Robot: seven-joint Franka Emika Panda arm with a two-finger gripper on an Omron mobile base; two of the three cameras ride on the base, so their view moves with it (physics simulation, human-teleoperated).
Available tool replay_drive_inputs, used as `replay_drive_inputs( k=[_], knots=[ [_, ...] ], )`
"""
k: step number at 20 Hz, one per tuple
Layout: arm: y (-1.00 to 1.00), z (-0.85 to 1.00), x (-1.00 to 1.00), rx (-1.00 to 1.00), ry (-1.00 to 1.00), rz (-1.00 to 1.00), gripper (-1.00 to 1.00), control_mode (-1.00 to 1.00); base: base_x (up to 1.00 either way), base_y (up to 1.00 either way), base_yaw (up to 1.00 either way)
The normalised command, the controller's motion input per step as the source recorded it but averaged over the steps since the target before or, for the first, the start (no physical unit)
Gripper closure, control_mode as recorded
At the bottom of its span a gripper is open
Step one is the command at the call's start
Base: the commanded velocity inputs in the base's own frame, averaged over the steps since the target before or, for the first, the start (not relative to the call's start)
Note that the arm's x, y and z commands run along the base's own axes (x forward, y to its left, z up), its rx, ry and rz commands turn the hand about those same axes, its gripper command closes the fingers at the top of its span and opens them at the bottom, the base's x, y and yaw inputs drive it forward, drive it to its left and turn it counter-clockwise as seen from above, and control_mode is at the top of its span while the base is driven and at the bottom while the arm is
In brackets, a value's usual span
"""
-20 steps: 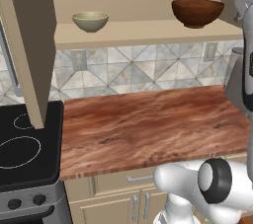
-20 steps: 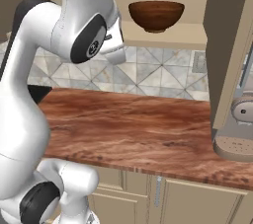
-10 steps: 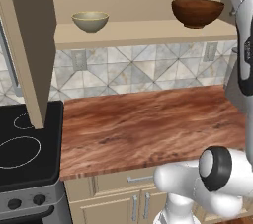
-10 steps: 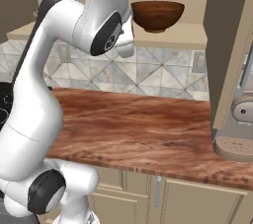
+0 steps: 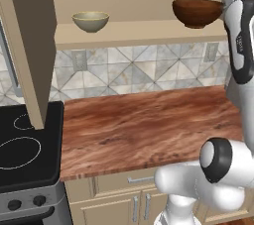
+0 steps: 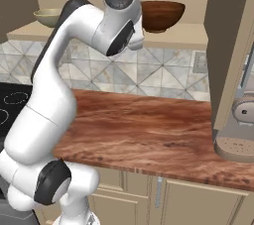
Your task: Take the smaller bowl and place it next to the appetizer plate on the dining counter , and place the larger bowl next to the plate with cooked food.
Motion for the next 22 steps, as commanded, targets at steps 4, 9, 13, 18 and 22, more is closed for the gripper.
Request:
replay_drive_inputs(
  k=[4,9,13,18,22],
  knots=[
    [-0.36,0.09,0.63,0.03,0.0,0.1,-1.0,-1.0,0.0,0.0,0.0],
    [-0.38,0.1,0.55,0.05,0.0,0.06,-1.0,-1.0,0.0,0.0,0.0],
    [-0.35,0.22,0.5,0.05,0.03,0.04,-1.0,-1.0,0.0,0.0,0.0],
    [-0.14,0.15,0.39,0.01,0.09,0.0,-1.0,-1.0,0.0,0.0,0.0],
    [-0.07,0.0,0.44,0.0,0.05,0.0,-1.0,-1.0,0.0,0.0,0.0]
  ],
)
